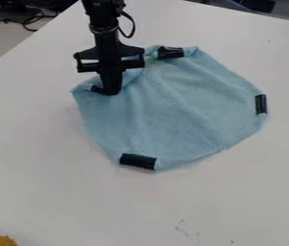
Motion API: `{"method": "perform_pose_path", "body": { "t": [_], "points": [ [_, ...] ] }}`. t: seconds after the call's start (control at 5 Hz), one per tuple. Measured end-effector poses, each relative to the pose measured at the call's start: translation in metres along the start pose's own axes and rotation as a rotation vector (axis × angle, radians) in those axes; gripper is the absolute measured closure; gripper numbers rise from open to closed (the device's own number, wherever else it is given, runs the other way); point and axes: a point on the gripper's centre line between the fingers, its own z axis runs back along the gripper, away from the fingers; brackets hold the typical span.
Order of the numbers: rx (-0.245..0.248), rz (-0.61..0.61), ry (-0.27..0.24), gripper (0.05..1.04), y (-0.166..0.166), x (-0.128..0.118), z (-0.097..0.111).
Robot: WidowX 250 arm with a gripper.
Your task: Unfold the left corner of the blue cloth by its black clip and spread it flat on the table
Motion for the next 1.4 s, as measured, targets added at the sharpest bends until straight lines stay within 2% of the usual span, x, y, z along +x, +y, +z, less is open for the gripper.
{"method": "perform_pose_path", "body": {
  "t": [0.4,0.6,0.8,1.0,1.2,1.4],
  "points": [
    [-0.034,0.15,-0.046,1.027,0.008,0.029,0.021],
    [-0.023,0.152,-0.054,1.028,0.019,0.042,0.013],
    [-0.049,0.117,-0.07,1.006,0.03,0.063,-0.002],
    [-0.024,0.095,-0.103,0.857,0.041,0.078,-0.01],
    [0.081,0.121,-0.117,0.593,0.054,0.085,-0.006],
    [0.155,0.133,-0.132,0.292,0.057,0.085,-0.004]
  ]
}}
